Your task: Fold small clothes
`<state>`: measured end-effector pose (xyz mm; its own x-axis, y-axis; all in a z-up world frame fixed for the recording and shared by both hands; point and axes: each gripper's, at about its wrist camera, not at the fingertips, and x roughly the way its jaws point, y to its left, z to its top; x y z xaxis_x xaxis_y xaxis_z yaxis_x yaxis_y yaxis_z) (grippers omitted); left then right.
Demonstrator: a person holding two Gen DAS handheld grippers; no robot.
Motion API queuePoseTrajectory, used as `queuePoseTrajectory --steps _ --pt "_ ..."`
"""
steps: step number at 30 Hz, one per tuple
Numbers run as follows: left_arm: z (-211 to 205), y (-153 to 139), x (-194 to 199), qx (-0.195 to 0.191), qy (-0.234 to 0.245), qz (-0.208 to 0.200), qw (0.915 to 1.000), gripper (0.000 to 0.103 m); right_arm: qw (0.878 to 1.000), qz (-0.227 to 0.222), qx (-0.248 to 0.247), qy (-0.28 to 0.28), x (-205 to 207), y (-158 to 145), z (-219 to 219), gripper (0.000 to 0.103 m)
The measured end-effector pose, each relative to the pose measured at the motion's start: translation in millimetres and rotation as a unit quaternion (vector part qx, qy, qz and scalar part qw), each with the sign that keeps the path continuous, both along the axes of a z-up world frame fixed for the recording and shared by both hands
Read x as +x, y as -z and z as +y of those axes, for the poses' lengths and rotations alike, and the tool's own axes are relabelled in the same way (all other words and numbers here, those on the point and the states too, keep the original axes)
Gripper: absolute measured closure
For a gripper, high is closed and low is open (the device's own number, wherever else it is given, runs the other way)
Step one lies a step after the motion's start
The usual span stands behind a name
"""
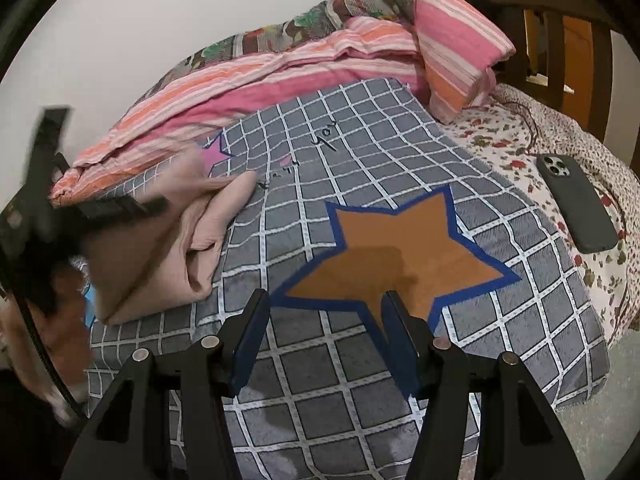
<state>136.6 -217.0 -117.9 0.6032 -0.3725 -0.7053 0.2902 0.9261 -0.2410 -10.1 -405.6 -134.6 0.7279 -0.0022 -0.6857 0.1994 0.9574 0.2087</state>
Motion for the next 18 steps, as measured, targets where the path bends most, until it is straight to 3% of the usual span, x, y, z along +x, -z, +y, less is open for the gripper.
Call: queuePoseTrajectory --steps 4,7,9,13,16,18 --pt "34 -18 -12 -0.096 0.055 0.001 0.9939 0.042 1.0 0.002 0.006 -0.021 5 -3 5 0.045" --pt "69 -34 -21 -0.108 0.041 -0.031 0.9928 0.038 0.998 -0.015 0.023 -0.05 14 -13 17 0.045" --pt "91 -38 -25 -0.09 0.025 -0.043 0.9947 0.035 0.996 -0.029 0.045 -0.074 24 -21 27 0.045" --pt "132 -23 -32 -0.011 -0.023 -0.042 0.9988 0.035 0.987 -0.053 0.095 -0.116 47 -34 51 0.044" --pt "149 -5 -40 0.022 -0.029 -0.029 0.9989 0.035 0.979 -0.061 0.134 -0.14 68 -35 72 0.044" --pt "158 7 -45 0.02 -0.023 -0.019 0.9994 0.035 0.98 -0.053 0.128 -0.142 83 -31 89 0.045"
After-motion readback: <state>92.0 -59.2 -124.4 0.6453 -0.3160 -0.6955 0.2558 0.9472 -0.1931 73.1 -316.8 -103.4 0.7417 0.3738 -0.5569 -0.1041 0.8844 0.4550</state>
